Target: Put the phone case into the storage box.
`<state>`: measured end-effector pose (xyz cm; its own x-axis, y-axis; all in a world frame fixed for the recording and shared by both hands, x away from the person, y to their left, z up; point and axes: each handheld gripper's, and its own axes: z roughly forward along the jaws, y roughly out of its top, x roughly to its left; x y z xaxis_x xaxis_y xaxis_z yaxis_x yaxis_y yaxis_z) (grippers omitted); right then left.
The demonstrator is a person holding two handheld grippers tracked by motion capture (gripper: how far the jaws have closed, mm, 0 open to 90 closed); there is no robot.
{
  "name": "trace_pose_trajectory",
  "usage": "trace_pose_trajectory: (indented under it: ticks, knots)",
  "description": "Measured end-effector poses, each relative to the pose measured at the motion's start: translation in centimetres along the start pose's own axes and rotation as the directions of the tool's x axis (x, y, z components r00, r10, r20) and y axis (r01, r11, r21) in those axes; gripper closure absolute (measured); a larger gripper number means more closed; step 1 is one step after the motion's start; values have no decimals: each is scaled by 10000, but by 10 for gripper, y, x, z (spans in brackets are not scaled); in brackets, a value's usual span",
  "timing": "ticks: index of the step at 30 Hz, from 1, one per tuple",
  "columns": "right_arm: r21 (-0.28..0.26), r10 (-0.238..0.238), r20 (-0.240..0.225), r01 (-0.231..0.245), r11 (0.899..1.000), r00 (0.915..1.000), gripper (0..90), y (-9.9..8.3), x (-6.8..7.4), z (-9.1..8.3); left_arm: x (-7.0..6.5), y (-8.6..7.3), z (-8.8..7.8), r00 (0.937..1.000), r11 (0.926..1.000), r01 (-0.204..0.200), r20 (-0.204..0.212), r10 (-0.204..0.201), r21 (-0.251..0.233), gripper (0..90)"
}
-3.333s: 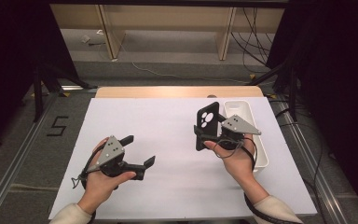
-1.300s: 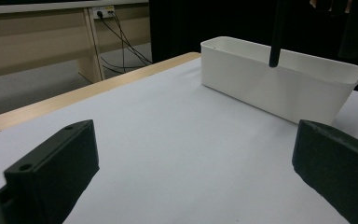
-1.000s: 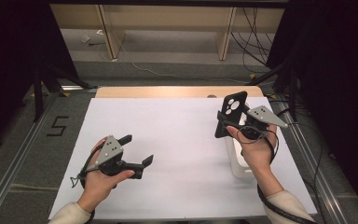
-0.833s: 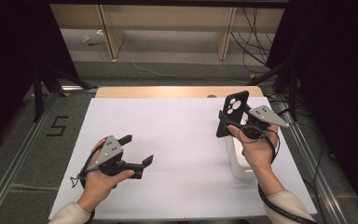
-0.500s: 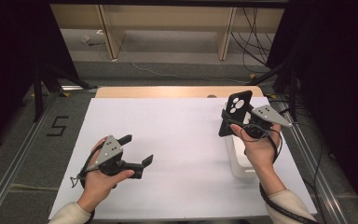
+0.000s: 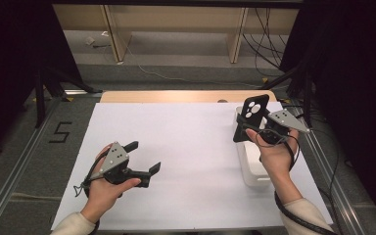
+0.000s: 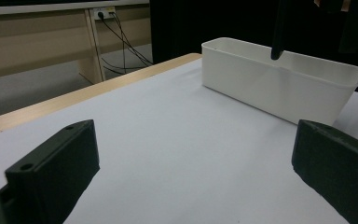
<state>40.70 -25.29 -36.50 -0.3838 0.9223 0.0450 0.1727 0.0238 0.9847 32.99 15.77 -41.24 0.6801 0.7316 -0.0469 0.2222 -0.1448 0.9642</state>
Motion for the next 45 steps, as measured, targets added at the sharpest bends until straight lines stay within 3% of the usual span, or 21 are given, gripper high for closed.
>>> trace_pose_trajectory:
  ticks: [45]
  knots:
    - [122, 108, 692, -117, 9999, 9975, 156, -5, -20, 0, 0, 0, 0, 10000, 10000, 5, -16, -5, -13, 4]
